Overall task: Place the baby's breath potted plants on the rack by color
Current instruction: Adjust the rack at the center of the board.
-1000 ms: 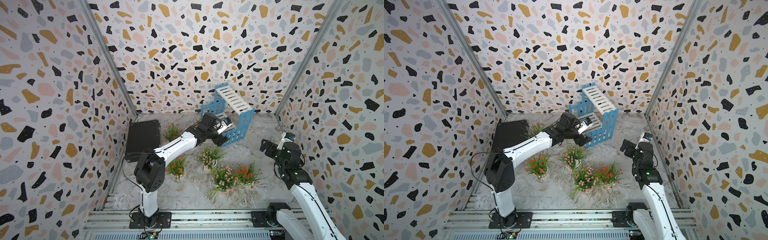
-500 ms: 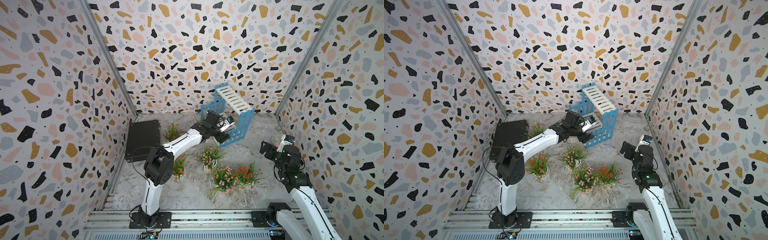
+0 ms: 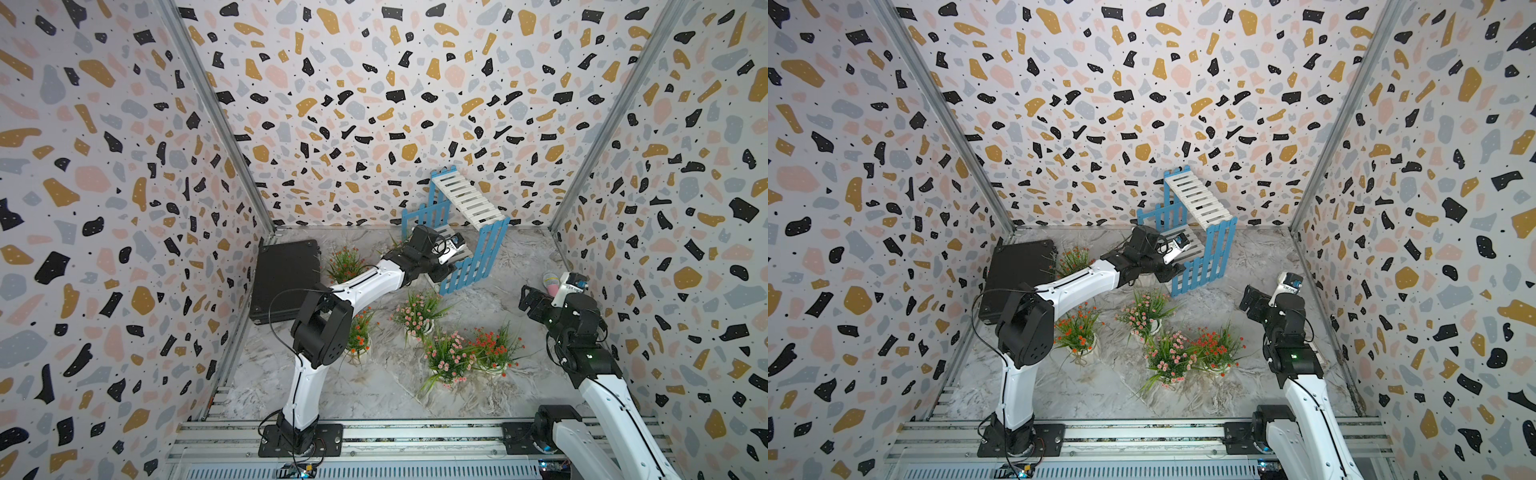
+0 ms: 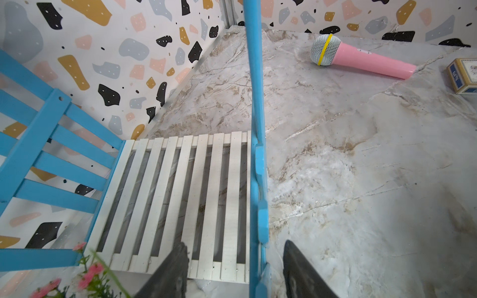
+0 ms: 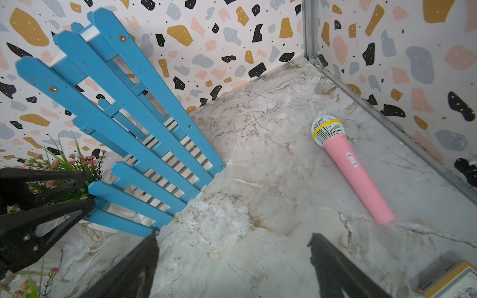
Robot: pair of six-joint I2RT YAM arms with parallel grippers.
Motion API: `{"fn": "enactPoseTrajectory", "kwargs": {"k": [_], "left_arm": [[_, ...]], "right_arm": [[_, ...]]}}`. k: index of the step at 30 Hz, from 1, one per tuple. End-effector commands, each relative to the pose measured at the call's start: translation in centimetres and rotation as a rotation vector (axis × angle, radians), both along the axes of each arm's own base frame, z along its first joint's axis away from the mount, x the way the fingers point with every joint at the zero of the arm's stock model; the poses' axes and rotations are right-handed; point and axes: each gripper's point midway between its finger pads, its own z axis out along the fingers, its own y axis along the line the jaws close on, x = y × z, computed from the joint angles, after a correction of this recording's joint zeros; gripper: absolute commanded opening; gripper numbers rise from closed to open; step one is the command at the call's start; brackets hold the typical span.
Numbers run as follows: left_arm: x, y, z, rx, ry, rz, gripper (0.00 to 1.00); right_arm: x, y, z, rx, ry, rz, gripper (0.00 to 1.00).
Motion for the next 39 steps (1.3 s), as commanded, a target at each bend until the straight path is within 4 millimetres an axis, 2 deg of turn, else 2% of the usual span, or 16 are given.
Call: {"fn": "enactPoseTrajectory", "kwargs": {"k": [1,7,15,27,33,39], "left_arm": [[0.4,-0.3,-0.4,-0.027,0.000,0.006,0.51],[-0.1,-0.6,-1.0,-0.046,0.040,0.005,0.43],[-1.5,-2.2,-1.1,-0.064,0.084,-0.005,0.33],[-1.4,-3.9,-2.3,-0.076,0.153,0.073,0.20],[-1.2,-4.5,-1.2,-0.125,0.166,0.130,0.18],[-1.3,-5.9,-0.3,-0.162,0.189,0.201,0.18]], "right_arm": [[0.0,0.1,0.3,-0.003,-0.021,0.008,0.93],[0.0,0.2,0.0,0.006,-0.018,0.009,0.92],[0.2,0.2,-0.1,0.019,-0.020,0.004,0.92],[-0.2,-0.3,0.5,0.005,-0.032,-0.018,0.92],[-0.5,-0.6,0.6,0.009,-0.027,-0.043,0.91],[-1.6,-2.1,1.0,-0.005,-0.023,-0.125,0.90]]}}
